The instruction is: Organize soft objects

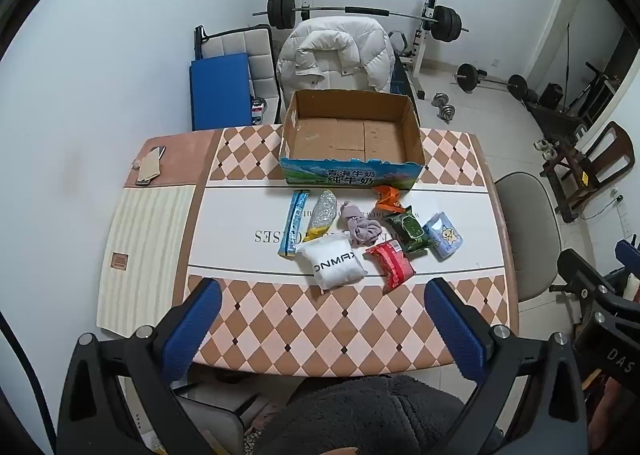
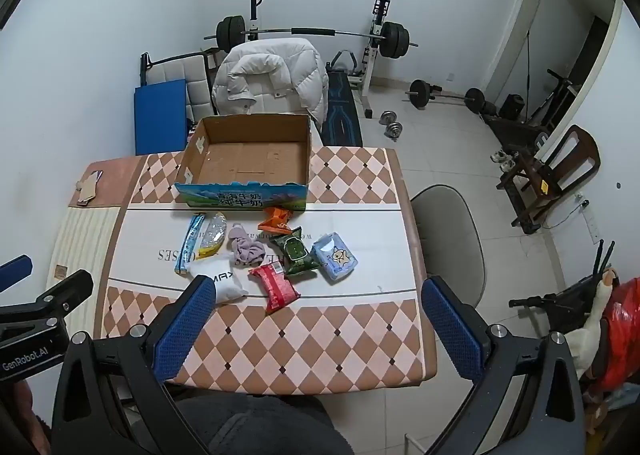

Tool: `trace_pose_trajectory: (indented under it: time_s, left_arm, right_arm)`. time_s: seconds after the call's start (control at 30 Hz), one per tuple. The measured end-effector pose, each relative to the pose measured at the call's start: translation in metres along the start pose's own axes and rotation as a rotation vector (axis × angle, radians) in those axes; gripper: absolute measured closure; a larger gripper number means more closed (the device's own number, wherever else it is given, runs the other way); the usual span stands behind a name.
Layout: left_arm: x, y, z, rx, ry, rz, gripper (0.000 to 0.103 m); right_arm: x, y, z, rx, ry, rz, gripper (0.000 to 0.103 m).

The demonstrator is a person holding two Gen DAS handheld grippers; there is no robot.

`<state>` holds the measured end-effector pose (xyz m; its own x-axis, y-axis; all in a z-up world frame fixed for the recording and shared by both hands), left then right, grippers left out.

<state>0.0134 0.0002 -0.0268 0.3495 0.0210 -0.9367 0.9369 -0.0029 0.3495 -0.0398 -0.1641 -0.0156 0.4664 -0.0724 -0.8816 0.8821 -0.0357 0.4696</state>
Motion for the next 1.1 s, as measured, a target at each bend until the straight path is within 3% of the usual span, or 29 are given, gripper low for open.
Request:
trace_pose_trajectory:
  time_s: [0.17, 0.77, 1.1]
  left_arm:
    - [0.0, 0.0, 0.0, -0.003, -0.013, -0.001, 0.0]
    - [0.0, 0.001, 0.0, -0.007, -0.018, 0.006, 0.0]
    - [-0.02, 0.022, -0.004, -0.008, -0.019, 0.016, 0.0]
  right_arm:
    - [-0.003, -0.001, 0.004, 0.008, 0.022, -0.001, 0.0]
    - [-0.018, 0.004, -0.003, -0.018, -0.026, 0.015, 0.0]
    - [-0.021, 0.004, 0.0, -0.025, -0.03, 0.031, 0.0]
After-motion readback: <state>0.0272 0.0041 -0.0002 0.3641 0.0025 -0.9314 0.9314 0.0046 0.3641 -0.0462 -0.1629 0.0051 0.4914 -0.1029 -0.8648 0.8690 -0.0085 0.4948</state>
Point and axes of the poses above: each gripper's, at about its wrist camera, not at the fingertips, and x roughly the way its jaws point, z to its right, y to its top, the point moved 3 cm from there along x, roughly the way its jaws point, and after that the axes turned 6 degrees about -z, right-handed, at the moved point
